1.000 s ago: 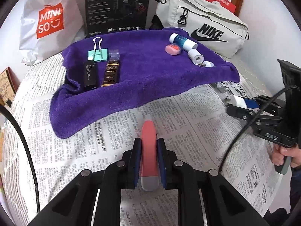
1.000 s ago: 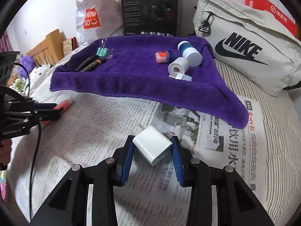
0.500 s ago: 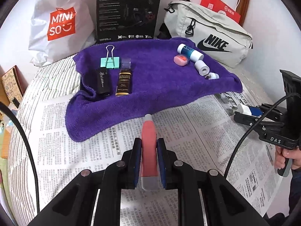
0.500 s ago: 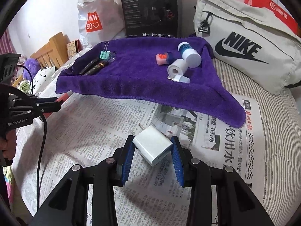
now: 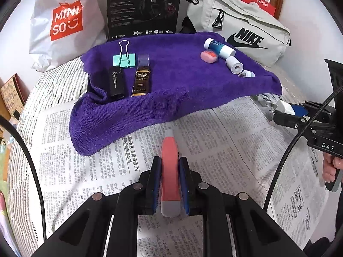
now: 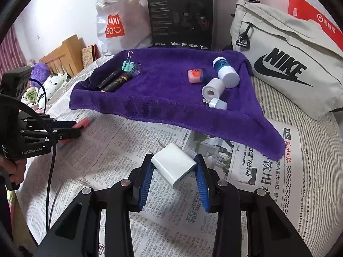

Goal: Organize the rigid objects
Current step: 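Carry the pink marker toward the towel while the right tool carries the charger plug, then lower the charger plug onto the towel with the right tool while the left tool holds the marker above it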

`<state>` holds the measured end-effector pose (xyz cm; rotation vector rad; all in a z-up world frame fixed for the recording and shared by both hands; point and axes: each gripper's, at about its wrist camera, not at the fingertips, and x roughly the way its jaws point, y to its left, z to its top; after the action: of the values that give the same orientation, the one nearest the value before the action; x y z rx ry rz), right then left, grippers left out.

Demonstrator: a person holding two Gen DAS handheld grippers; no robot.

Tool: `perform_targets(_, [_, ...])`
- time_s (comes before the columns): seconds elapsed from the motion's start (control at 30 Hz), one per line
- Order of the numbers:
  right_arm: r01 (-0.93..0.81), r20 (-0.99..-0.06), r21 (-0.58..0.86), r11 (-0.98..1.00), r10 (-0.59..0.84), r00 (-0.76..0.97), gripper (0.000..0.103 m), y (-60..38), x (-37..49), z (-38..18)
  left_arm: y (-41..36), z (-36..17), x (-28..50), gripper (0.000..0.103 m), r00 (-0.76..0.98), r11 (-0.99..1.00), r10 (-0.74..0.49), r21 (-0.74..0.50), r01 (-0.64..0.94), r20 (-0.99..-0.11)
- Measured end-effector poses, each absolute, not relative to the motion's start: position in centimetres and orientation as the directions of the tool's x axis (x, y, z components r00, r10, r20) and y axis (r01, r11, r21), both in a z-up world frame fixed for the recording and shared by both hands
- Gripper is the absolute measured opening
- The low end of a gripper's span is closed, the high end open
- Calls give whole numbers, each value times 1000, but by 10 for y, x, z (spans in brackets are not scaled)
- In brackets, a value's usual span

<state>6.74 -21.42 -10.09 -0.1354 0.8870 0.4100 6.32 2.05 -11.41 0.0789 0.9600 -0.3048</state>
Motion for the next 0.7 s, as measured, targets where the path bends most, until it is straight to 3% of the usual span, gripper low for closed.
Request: perform_targets(0.7, [-431,-737,49,901,324,593,39,-196,118,-58,24,-65,88,17,586,956,-224,-60,286,-778])
